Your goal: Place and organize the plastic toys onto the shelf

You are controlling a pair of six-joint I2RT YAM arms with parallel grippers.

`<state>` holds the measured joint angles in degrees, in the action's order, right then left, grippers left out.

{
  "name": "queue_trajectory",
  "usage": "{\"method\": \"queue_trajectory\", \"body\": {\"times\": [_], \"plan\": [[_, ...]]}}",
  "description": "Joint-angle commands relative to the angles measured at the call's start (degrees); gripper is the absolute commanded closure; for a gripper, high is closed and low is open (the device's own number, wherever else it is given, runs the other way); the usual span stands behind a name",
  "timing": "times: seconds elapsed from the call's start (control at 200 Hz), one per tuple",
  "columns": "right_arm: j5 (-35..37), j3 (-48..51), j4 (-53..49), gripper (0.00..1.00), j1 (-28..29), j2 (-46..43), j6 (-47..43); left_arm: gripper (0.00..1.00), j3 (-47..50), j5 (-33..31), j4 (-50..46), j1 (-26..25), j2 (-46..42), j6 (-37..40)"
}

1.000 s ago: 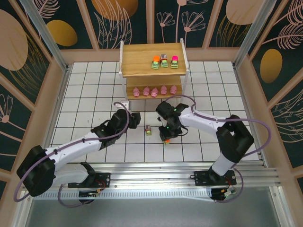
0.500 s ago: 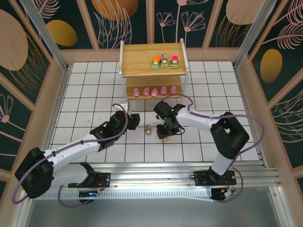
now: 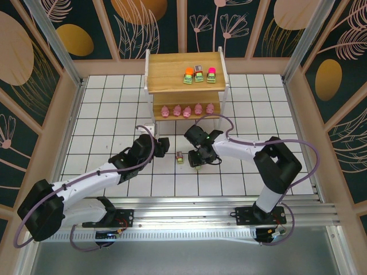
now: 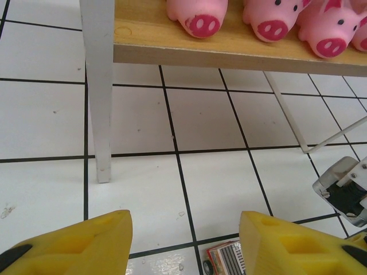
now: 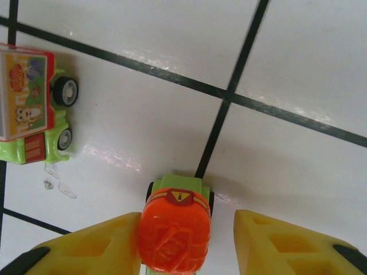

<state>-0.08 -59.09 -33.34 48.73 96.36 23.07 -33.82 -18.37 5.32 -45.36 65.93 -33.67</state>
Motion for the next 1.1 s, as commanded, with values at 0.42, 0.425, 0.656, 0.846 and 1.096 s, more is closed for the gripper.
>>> {"method": "queue_trajectory", "body": {"times": [0.42,0.425,0.656,0.846,1.096], "plan": [[23.69,9.09,6.58,0.47,12.64,-12.19,21.23,0.48,0.44,0.88,-0.38,0.28,-0.98,-1.05],[23.75,9.26,6.74,0.47,12.63,-12.22,21.32,0.48,0.39,0.88,-0.39,0.23,-0.98,-1.05],[23.14,13.01,12.73,0.49,13.19,-11.94,22.35,0.48,-0.24,0.97,-1.09,0.19,-0.47,-0.87],[22.58,13.63,14.68,0.50,13.76,-10.68,21.47,0.48,0.15,1.08,-0.85,0.27,-0.50,-1.22],[22.77,14.77,16.59,0.53,13.76,-7.71,21.12,0.48,-0.09,1.14,-1.06,0.22,0.10,-1.05]]}}
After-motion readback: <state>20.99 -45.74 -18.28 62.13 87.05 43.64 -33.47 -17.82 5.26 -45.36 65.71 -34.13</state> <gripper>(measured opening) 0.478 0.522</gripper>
